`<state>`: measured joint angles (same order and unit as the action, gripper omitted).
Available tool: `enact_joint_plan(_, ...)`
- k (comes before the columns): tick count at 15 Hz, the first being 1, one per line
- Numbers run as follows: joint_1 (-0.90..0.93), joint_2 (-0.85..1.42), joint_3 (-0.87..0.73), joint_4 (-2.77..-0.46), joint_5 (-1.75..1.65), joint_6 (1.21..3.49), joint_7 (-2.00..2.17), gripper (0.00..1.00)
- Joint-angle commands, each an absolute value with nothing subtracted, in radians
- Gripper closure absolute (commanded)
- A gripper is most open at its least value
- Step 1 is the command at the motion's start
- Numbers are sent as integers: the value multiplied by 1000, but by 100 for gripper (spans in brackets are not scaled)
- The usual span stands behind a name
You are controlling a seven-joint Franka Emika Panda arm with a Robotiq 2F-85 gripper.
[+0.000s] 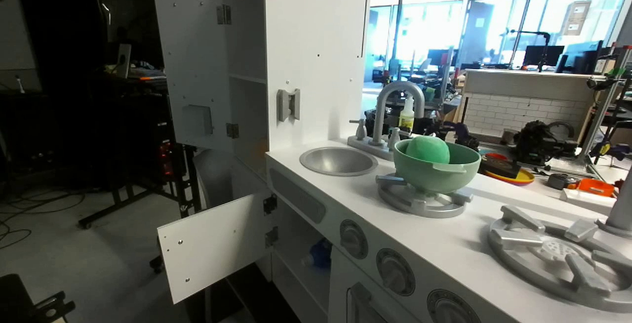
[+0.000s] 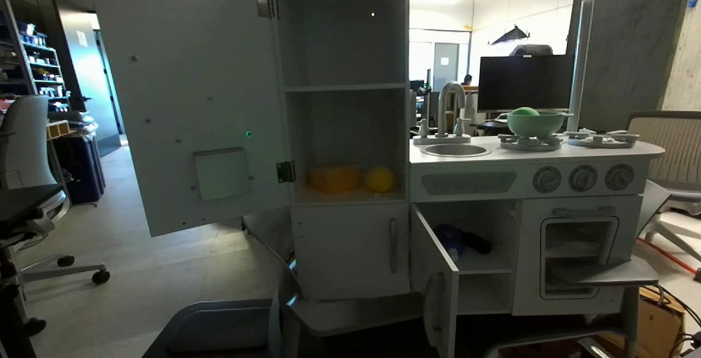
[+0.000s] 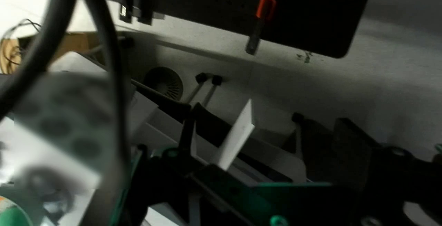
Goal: Open the cabinet and put the yellow objects in the bottom drawer
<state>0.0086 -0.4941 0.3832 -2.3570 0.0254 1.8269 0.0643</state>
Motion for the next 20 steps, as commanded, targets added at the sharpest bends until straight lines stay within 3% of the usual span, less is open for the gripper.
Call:
enact_joint_plan(1, 65, -702, 226, -2464, -88, 1675, 18, 0)
enact_joint_plan(5, 50, -917, 57, -2566, -196, 1617, -100, 0)
enact_joint_plan(8, 70, -916, -2, -2596, -196, 1665, -161, 0)
enact_joint_plan(20, 166, -800, 51, -2606, -112, 1804, -163, 0)
